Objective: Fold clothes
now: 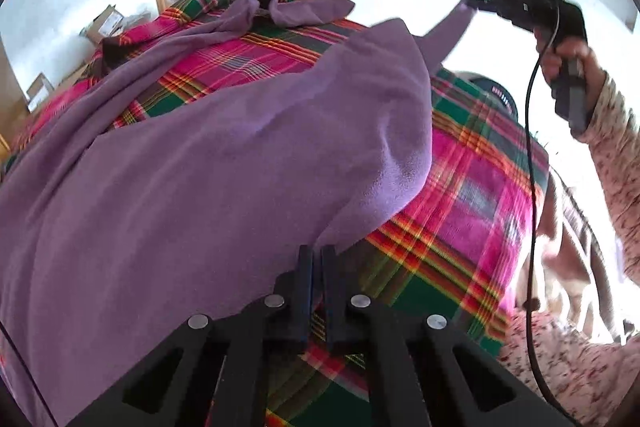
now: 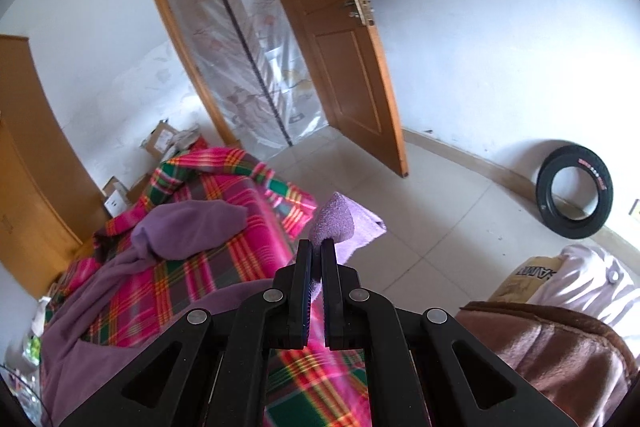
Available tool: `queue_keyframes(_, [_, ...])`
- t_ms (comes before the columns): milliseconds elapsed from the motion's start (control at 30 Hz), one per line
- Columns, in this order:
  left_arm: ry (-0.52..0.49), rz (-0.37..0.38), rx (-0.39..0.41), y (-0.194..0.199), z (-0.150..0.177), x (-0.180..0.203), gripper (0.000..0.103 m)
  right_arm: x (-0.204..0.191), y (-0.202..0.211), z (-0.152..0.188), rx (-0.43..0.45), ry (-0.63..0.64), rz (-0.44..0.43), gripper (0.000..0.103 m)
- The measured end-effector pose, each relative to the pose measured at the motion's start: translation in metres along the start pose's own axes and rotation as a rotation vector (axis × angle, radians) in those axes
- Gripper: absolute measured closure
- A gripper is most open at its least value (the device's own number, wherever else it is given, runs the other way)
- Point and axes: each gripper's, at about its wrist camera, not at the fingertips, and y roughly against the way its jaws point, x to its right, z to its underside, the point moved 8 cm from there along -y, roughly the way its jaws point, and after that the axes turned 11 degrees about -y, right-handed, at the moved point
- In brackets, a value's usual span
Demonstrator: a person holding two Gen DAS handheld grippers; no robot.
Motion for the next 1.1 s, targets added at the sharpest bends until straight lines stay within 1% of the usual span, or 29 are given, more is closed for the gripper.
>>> queue_keyframes(200, [0.020,0.025,0.029,0.009,-0.003,0.000,0.099,0.021,-0.013,-0.009,0.005,-0.007,0.049,0.098])
queue_keyframes(333, [0.014,0.035,0.041,0.013,-0.006,0.003,0.099,0.032,-0.026,-0.018,0.006,-0.009,0.088,0.098])
queue_keyframes(500, [0.012,0.043,0.019,0.006,-0.005,0.009,0.099,0.047,-0.040,-0.022,0.000,-0.011,0.131,0.098])
queue_keyframes(733, [0.001,0.048,-0.005,-0.002,-0.002,0.015,0.099,0.069,-0.061,-0.010,-0.045,-0.044,0.180,0.098])
queue_keyframes(900, [0.030,0.060,-0.015,-0.008,0.003,0.012,0.098,0.074,-0.064,0.000,-0.081,-0.060,0.195,0.098])
queue_keyframes(967, [0.040,0.069,-0.010,-0.008,0.005,0.011,0.098,0.074,-0.063,0.003,-0.092,-0.063,0.201,0.098])
queue_keyframes(1100, [0.037,0.114,0.002,-0.003,0.009,0.018,0.098,0.074,-0.062,0.009,-0.115,-0.068,0.213,0.094])
